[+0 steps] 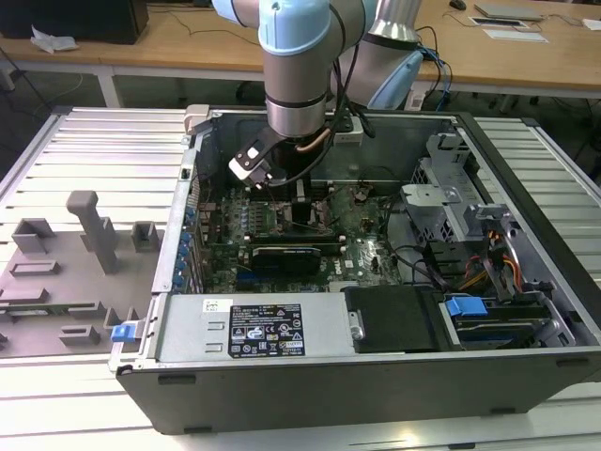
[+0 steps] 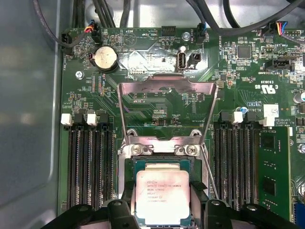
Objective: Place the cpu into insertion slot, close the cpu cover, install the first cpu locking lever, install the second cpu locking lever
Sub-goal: 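Place the cpu into insertion slot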
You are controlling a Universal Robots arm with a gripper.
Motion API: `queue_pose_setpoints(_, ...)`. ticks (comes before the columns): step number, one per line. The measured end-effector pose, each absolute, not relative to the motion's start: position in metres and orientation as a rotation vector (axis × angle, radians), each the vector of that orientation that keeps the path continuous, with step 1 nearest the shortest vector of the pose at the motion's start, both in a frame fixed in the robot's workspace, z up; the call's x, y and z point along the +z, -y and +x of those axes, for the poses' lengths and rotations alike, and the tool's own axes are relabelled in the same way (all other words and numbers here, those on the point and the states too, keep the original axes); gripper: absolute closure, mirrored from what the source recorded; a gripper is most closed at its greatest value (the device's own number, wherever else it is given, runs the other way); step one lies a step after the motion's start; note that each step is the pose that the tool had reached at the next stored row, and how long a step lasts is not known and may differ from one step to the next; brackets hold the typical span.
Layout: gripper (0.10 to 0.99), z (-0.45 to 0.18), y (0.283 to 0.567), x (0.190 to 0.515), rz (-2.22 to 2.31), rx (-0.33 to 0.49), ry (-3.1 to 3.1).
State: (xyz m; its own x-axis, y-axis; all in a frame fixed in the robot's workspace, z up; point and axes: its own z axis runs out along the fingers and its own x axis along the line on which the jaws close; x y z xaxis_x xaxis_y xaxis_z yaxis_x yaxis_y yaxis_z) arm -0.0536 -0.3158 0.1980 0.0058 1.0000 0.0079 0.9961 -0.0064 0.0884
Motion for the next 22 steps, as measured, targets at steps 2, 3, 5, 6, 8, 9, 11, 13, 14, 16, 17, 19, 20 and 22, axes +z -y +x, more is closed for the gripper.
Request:
queue_pose_setpoints(2, 0.537, -0.054, 0.316, 0.198, 2.187, 0.106, -2.173)
queue_pose_setpoints(3, 0.537, -0.054, 0.316, 0.198, 2.186, 0.105, -2.173)
queue_pose_setpoints(5, 0.471, -0.054, 0.316, 0.198, 2.187, 0.105, -2.173)
queue_pose_setpoints(6, 0.471, -0.054, 0.316, 0.198, 2.187, 0.105, -2.173)
queue_pose_setpoints(8, 0.471, -0.054, 0.316, 0.199, 2.187, 0.105, -2.173)
queue_pose_setpoints(9, 0.471, -0.054, 0.316, 0.2, 2.187, 0.105, -2.173)
queue_pose_setpoints(11, 0.471, -0.054, 0.316, 0.203, 2.187, 0.105, -2.173)
queue_pose_setpoints(13, 0.471, -0.054, 0.316, 0.208, 2.187, 0.105, -2.173)
queue_pose_setpoints(14, 0.471, -0.054, 0.316, 0.21, 2.187, 0.105, -2.173)
queue_pose_setpoints(16, 0.471, -0.054, 0.316, 0.213, 2.187, 0.105, -2.173)
queue_pose_setpoints(17, 0.471, -0.054, 0.316, 0.214, 2.187, 0.105, -2.173)
queue_pose_setpoints(19, 0.471, -0.054, 0.316, 0.214, 2.187, 0.105, -2.173)
queue_pose_setpoints(20, 0.471, -0.054, 0.316, 0.214, 2.187, 0.105, -2.173)
queue_pose_setpoints(22, 0.471, -0.054, 0.316, 0.214, 2.186, 0.105, -2.173)
